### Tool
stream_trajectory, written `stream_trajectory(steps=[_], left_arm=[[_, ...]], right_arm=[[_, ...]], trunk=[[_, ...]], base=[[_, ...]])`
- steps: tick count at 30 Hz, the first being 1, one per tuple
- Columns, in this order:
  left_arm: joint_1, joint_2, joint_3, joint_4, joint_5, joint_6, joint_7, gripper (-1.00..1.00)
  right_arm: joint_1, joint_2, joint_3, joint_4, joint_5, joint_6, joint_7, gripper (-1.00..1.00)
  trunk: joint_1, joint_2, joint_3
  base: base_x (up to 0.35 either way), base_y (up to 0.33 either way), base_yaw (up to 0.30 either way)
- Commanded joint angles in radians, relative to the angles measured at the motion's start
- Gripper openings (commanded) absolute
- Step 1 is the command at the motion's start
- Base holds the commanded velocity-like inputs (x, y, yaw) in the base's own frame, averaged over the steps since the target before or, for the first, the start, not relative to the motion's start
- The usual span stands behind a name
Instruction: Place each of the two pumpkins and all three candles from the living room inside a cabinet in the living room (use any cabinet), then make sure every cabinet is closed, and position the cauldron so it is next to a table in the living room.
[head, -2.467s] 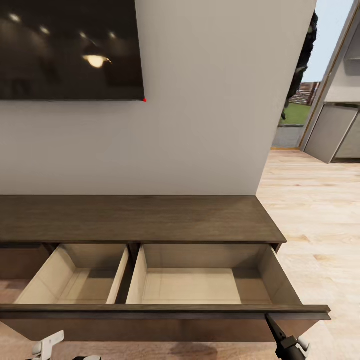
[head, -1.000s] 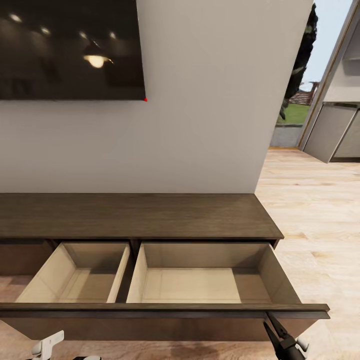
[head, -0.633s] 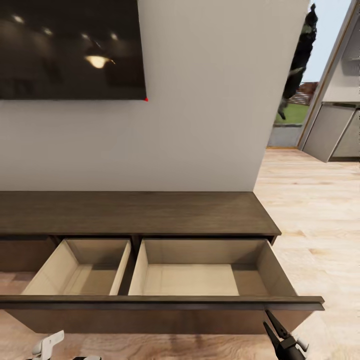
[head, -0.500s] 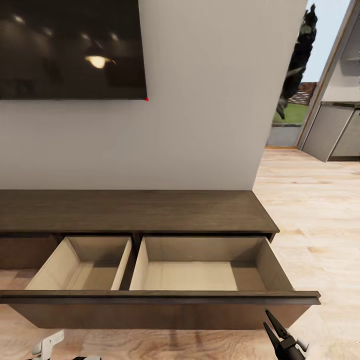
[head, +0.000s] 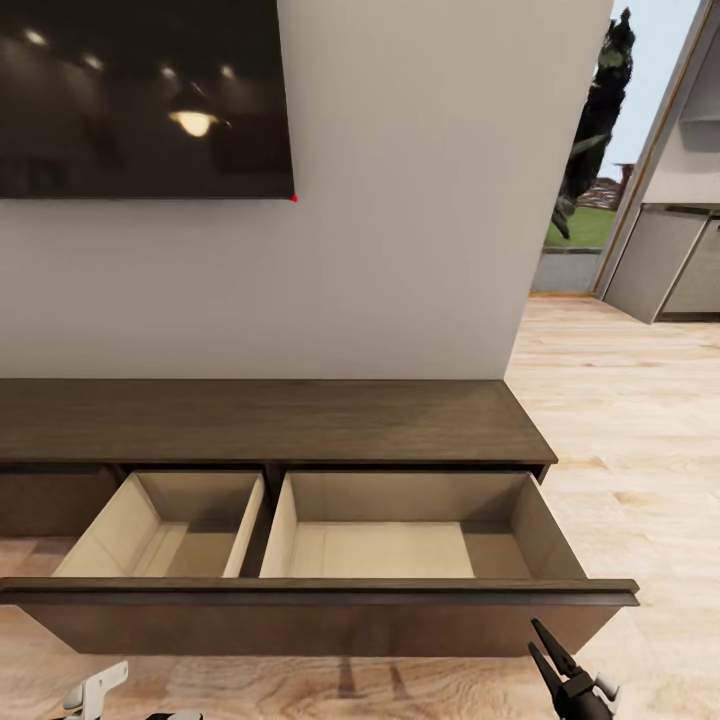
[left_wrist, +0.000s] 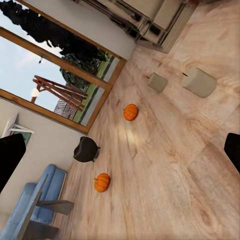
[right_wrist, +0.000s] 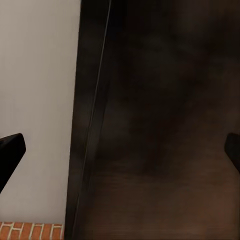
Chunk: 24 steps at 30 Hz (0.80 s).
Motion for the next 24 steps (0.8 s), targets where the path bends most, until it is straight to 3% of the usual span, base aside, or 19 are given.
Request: stream_trajectory(steps=[1,24], left_arm=[[0.000,0.000,0.000,0.000,-0.001,0.011,0.003,1.00],[0.000,-0.001,0.000,0.000,-0.001,0.007,0.003,1.00]], right_arm=[[0.000,-0.004,0.007,0.000,-0.008,0.013,0.004,1.00],[0.003,-0.008,0.014,0.000,-0.004,0.011,-0.001,1.00]], trunk=[[0.000,0.000,-0.001],[0.000,0.000,-0.001]], base=[[0.000,0.000,0.000],[-0.032,0.000,0.000]])
